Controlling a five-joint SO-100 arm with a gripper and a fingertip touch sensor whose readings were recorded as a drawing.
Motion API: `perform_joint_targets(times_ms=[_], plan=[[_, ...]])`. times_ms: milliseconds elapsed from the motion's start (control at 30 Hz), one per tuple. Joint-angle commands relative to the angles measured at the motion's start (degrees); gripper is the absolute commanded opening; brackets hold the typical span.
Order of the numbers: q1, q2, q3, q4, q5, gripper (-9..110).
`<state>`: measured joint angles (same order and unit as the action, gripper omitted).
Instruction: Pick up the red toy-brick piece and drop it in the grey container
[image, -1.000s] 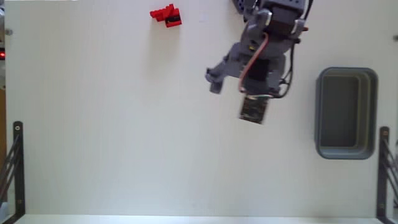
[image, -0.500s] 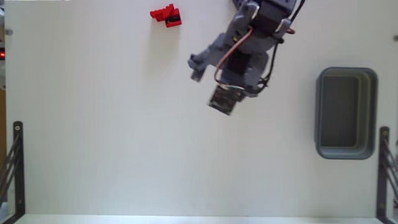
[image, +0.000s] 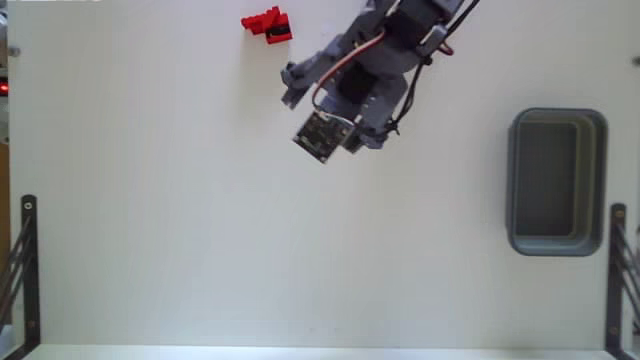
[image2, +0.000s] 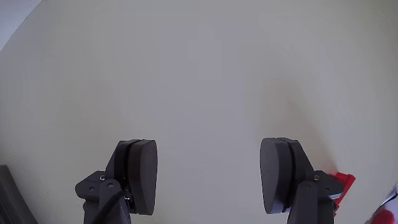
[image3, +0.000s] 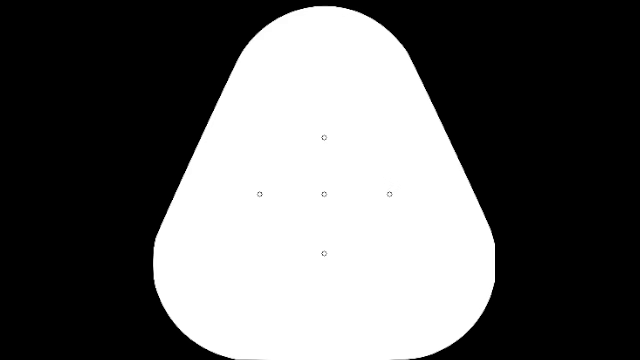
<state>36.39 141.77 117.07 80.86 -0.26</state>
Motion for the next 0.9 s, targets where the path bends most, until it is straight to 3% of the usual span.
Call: perform_joint_targets(times_ms=[0, 867], plan=[[3.5, 0.3, -2.5, 1.1, 0.3, 110], [23.0, 0.3, -2.5, 1.1, 0.3, 110]])
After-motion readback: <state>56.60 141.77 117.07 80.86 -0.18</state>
